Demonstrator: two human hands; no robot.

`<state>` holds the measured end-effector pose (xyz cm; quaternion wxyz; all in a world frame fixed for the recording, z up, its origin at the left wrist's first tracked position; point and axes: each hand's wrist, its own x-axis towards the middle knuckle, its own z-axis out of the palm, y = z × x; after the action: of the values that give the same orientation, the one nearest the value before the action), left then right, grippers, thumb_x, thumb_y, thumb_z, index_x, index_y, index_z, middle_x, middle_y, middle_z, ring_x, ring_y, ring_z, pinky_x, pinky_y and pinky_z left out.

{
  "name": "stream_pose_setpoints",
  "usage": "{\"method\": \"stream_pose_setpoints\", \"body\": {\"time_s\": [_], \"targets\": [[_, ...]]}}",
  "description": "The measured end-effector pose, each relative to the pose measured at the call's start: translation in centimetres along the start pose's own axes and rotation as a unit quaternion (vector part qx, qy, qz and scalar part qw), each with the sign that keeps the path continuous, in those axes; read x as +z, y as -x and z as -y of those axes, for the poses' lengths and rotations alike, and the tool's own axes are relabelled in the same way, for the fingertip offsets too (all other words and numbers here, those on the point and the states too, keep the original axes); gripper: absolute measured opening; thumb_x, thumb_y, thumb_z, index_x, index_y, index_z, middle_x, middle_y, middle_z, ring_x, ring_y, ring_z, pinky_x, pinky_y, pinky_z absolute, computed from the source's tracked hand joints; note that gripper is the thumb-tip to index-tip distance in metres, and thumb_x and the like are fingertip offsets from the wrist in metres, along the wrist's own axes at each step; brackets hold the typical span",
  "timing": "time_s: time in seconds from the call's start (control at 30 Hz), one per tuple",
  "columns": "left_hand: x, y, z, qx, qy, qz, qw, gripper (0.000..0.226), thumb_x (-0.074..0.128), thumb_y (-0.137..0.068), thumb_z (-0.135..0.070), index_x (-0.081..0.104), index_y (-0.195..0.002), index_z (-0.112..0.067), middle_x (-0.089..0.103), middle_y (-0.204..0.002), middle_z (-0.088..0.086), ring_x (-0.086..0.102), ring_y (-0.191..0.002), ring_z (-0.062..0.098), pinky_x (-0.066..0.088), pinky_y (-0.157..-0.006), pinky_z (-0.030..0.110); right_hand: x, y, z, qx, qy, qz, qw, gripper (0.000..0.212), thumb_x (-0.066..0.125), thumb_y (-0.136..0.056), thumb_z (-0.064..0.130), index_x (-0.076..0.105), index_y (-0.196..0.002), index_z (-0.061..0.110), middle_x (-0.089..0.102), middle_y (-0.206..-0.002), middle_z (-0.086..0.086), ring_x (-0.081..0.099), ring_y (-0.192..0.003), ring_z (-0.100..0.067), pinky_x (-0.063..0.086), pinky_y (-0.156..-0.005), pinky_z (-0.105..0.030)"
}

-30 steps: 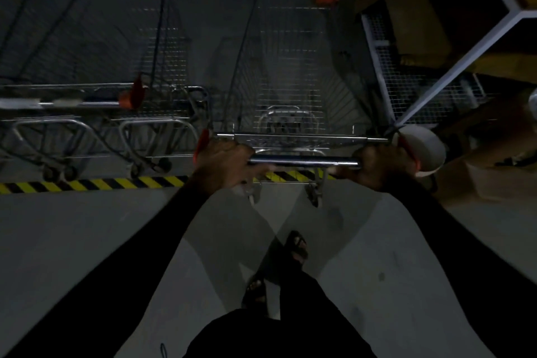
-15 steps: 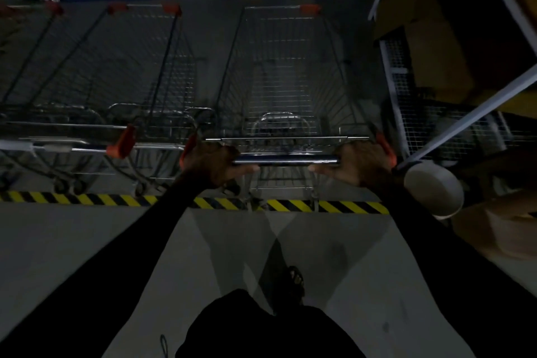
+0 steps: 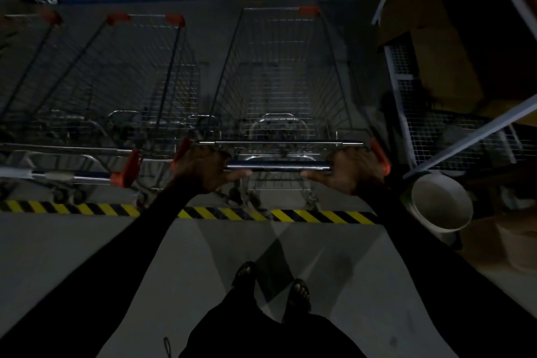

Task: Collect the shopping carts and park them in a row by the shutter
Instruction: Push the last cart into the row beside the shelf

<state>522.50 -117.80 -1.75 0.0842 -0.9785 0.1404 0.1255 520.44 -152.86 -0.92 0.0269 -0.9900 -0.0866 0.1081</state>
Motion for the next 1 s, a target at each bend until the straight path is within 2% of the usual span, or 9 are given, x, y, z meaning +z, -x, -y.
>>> {"method": "stream_pose_setpoints", "body": {"time_s": [0.1,0.2,0.33,0.53,0.63,0.73,0.8,0.9,1.0], "targets": [[0.2,-0.4,1.1,0.004,0.001,0.005,1.0,0.101,0.005,-0.076,-0.107,0.07,-0.12,-0.043,0.077,-0.114,-0.012,0.07,-0.112,0.018,0.009,-0.125,0.059,-0.3,-0.4,0.9,0.006,0.006,-0.003,1.0,0.101,0.02,-0.069,0.109,0.078,-0.088,0.029,0.077,-0.089,0.005,0.074,-0.093,-0.02,0.049,-0.101,-0.044],[0.2,-0.5,1.9,0.003,0.024,-0.016,1.0,0.093,0.012,-0.076,-0.108,0.07,-0.092,-0.036,0.075,-0.09,-0.013,0.071,-0.099,0.015,0.013,-0.121,0.054,0.0,-0.7,1.5,0.024,0.018,-0.007,1.0,0.1,0.017,-0.067,0.111,0.075,-0.08,0.03,0.075,-0.084,0.01,0.073,-0.091,-0.018,0.04,-0.113,-0.052],[-0.5,0.3,1.9,0.017,0.012,-0.048,0.999,0.088,0.021,-0.082,-0.103,0.065,-0.076,-0.027,0.07,-0.074,-0.008,0.071,-0.086,0.014,0.034,-0.107,0.047,0.1,-0.4,2.1,0.015,0.033,-0.026,0.999,0.093,0.026,-0.072,0.106,0.075,-0.094,0.03,0.078,-0.101,0.005,0.074,-0.101,-0.021,0.051,-0.097,-0.038],[-2.4,1.1,1.4,0.038,0.025,-0.029,0.999,0.07,0.017,-0.081,-0.102,0.037,-0.062,-0.037,0.052,-0.064,-0.013,0.07,-0.09,0.015,0.029,-0.118,0.058,-1.1,0.4,2.8,0.03,0.031,-0.018,0.999,0.079,0.04,-0.077,0.1,0.074,-0.091,0.03,0.078,-0.102,0.003,0.072,-0.106,-0.021,0.051,-0.089,-0.032],[-1.6,1.2,1.4,0.044,0.028,-0.032,0.998,0.076,0.021,-0.086,-0.1,0.046,-0.067,-0.03,0.061,-0.069,-0.007,0.072,-0.087,0.016,0.026,-0.117,0.052,-0.8,0.3,2.6,0.03,0.046,-0.013,0.998,0.088,0.02,-0.071,0.107,0.066,-0.078,0.033,0.077,-0.095,0.01,0.072,-0.107,-0.018,0.047,-0.107,-0.043],[-0.9,0.8,1.6,0.03,0.024,-0.038,0.999,0.091,0.011,-0.081,-0.104,0.061,-0.076,-0.029,0.065,-0.069,-0.008,0.07,-0.08,0.013,0.024,-0.119,0.06,-0.2,0.1,2.2,0.026,0.049,-0.017,0.998,0.094,0.012,-0.066,0.11,0.067,-0.077,0.033,0.077,-0.091,0.01,0.073,-0.102,-0.018,0.049,-0.106,-0.045],[-1.1,1.0,1.5,0.024,0.053,-0.025,0.998,0.089,0.015,-0.082,-0.104,0.065,-0.084,-0.03,0.069,-0.076,-0.008,0.069,-0.085,0.012,0.025,-0.117,0.056,-0.2,0.0,2.0,0.025,0.014,-0.014,0.999,0.089,0.018,-0.065,0.111,0.066,-0.073,0.036,0.078,-0.093,0.011,0.074,-0.103,-0.018,0.054,-0.099,-0.04],[-2.0,1.3,1.1,0.033,0.089,-0.008,0.995,0.08,0.03,-0.087,-0.098,0.068,-0.094,-0.028,0.073,-0.087,-0.007,0.072,-0.094,0.015,0.031,-0.092,0.039,-1.5,-0.1,2.5,0.013,-0.028,0.043,0.999,0.063,0.039,-0.073,0.103,0.052,-0.069,0.042,0.076,-0.099,0.011,0.072,-0.106,-0.019,0.052,-0.093,-0.032],[-2.3,1.1,1.2,0.026,0.089,-0.001,0.996,0.085,0.019,-0.075,-0.107,0.06,-0.092,-0.035,0.066,-0.086,-0.016,0.07,-0.097,0.016,0.027,-0.111,0.054,-2.6,-0.2,3.2,-0.018,-0.049,0.039,0.998,0.048,0.058,-0.077,0.09,0.043,-0.066,0.046,0.074,-0.092,0.011,0.072,-0.104,-0.02,0.048,-0.084,-0.03]]}}
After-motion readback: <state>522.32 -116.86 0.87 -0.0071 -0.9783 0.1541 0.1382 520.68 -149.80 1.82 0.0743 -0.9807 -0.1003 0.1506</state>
